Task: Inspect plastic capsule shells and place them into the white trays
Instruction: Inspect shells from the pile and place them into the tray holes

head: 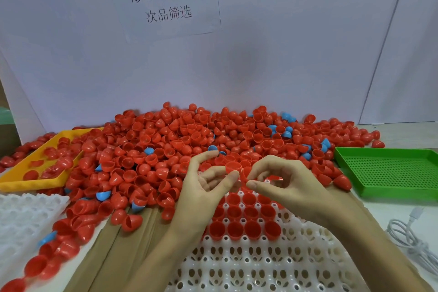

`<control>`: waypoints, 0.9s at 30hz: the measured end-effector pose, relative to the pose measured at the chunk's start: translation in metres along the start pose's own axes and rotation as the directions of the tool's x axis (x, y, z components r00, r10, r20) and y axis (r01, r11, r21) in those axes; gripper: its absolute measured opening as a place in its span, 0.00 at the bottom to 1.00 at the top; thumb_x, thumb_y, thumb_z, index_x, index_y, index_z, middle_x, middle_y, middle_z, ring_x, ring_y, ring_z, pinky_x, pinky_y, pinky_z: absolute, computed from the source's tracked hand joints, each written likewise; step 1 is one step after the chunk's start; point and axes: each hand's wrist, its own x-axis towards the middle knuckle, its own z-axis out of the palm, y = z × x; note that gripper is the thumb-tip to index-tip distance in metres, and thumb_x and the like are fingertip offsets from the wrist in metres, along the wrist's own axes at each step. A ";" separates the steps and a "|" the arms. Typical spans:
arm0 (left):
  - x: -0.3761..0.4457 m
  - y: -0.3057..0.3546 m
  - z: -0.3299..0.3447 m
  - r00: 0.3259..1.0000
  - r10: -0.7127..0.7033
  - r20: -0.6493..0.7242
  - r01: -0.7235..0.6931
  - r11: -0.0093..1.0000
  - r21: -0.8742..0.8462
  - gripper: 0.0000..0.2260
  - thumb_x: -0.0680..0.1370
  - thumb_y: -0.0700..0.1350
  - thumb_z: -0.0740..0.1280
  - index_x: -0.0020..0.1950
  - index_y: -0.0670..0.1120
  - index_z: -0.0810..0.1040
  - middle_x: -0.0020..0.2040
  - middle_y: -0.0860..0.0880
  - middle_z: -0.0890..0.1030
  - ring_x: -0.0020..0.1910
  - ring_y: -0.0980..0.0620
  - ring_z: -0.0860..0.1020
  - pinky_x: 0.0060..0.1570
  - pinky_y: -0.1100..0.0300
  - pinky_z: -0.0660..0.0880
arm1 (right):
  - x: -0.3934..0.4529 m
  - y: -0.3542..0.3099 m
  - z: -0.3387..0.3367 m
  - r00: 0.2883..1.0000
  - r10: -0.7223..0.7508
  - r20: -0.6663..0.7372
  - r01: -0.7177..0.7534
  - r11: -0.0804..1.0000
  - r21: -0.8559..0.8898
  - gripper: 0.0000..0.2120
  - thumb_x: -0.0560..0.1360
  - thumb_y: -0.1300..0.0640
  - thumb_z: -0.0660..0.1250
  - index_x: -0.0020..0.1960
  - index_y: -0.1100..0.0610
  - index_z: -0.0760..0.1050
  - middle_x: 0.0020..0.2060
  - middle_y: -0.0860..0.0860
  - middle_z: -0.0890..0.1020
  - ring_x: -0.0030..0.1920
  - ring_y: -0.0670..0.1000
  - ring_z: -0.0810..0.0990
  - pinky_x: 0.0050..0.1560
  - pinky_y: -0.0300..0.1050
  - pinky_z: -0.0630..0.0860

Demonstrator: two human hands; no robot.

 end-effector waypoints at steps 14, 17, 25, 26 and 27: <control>-0.002 -0.002 0.003 0.998 0.019 0.067 -0.023 0.998 0.055 0.12 0.78 0.45 0.75 0.61 0.54 0.85 0.57 0.48 0.87 0.53 0.46 0.87 0.55 0.57 0.83 | 0.001 0.001 0.005 0.999 0.043 0.032 -0.048 0.989 0.142 0.11 0.81 0.62 0.72 0.61 0.51 0.77 0.45 0.54 0.85 0.39 0.56 0.86 0.41 0.48 0.83; -0.003 -0.003 0.004 0.998 0.032 0.050 -0.037 0.994 0.101 0.12 0.78 0.46 0.75 0.61 0.56 0.86 0.57 0.54 0.86 0.51 0.50 0.87 0.52 0.64 0.81 | 0.001 0.001 0.001 1.000 0.020 0.018 -0.022 0.996 0.089 0.09 0.79 0.61 0.74 0.58 0.54 0.82 0.45 0.53 0.88 0.42 0.56 0.88 0.43 0.46 0.85; 0.000 -0.011 0.004 1.000 0.019 0.006 -0.020 0.994 0.106 0.10 0.77 0.44 0.77 0.58 0.48 0.84 0.57 0.52 0.86 0.47 0.48 0.88 0.52 0.62 0.82 | 0.000 -0.002 -0.006 0.995 0.039 0.087 -0.041 0.999 0.022 0.06 0.79 0.57 0.75 0.55 0.53 0.86 0.46 0.49 0.89 0.45 0.50 0.88 0.48 0.43 0.83; 0.000 -0.012 0.005 1.000 0.019 0.017 -0.021 0.994 0.105 0.10 0.77 0.44 0.77 0.57 0.48 0.84 0.57 0.52 0.86 0.47 0.47 0.88 0.51 0.63 0.82 | 0.000 -0.002 -0.007 0.995 0.040 0.087 -0.041 0.999 0.009 0.06 0.78 0.56 0.76 0.54 0.54 0.86 0.45 0.49 0.89 0.44 0.49 0.88 0.48 0.43 0.84; 0.000 -0.013 0.005 0.999 0.021 0.029 -0.024 0.994 0.104 0.11 0.76 0.45 0.77 0.57 0.47 0.83 0.57 0.53 0.86 0.47 0.47 0.88 0.51 0.63 0.82 | 0.000 -0.001 -0.008 0.995 0.045 0.087 -0.045 0.999 0.002 0.05 0.78 0.56 0.76 0.54 0.54 0.86 0.44 0.50 0.89 0.43 0.49 0.88 0.47 0.43 0.84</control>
